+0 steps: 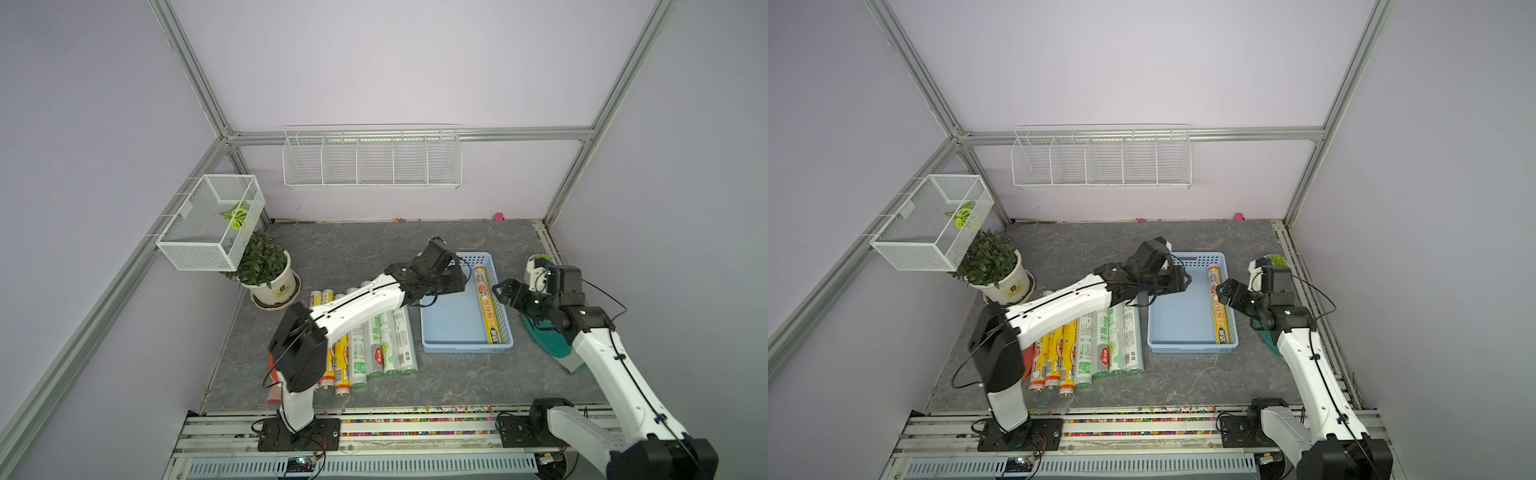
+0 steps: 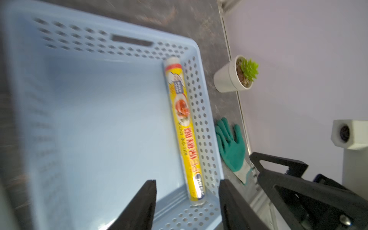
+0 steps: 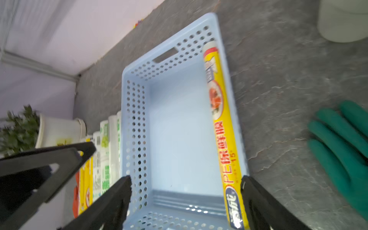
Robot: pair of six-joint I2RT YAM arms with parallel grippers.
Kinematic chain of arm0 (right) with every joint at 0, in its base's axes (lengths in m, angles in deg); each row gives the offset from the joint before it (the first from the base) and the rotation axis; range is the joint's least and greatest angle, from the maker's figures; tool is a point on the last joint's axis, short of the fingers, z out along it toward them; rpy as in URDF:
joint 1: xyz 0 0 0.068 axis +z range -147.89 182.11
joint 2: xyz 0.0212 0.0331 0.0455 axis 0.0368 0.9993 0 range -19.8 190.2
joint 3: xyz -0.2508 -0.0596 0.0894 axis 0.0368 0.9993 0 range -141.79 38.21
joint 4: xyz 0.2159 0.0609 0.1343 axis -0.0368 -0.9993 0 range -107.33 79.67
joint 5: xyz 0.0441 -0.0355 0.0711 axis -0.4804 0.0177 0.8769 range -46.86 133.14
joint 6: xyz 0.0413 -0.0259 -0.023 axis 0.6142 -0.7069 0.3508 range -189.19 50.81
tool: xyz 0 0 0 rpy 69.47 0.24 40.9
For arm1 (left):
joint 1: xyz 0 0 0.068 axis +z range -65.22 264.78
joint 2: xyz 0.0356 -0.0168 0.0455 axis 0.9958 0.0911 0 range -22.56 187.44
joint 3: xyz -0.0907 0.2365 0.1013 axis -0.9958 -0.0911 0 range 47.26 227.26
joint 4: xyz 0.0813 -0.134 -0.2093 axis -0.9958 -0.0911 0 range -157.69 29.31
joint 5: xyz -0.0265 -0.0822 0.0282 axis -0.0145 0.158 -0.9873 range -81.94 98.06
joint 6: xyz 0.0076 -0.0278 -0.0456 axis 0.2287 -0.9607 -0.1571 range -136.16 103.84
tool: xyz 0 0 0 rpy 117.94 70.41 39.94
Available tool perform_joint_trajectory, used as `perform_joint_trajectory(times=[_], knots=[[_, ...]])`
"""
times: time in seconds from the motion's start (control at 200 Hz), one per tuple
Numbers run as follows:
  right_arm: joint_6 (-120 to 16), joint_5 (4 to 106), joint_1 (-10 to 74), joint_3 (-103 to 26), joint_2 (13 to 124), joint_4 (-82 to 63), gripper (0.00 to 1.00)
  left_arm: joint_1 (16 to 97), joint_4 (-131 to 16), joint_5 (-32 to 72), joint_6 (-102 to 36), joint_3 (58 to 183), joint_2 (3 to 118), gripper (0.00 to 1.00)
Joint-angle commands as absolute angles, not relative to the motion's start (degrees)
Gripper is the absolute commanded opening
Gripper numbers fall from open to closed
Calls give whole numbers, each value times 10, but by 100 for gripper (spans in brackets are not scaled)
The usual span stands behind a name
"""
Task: Put the plastic wrap into the basket
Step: Place the plastic wrap in the basket, then pick up the plastic wrap from the center of the board.
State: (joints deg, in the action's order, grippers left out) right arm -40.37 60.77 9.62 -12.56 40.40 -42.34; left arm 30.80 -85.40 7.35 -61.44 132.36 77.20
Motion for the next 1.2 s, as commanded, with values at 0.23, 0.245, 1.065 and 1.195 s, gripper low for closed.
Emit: perform_joint_trajectory(times=[0.23,0.245,1.065,1.195], knots=[[-428,367,401,-266,573,-506,91,366,-862,-62,-601,1074,600,67],[-424,362,406,-271,582,-509,91,366,-862,-62,-601,1070,599,70],[-315,361,407,-191,589,-409,95,395,-1033,32,-625,1223,785,62],[-307,371,406,-179,588,-388,95,395,-1036,42,-626,1242,812,62]])
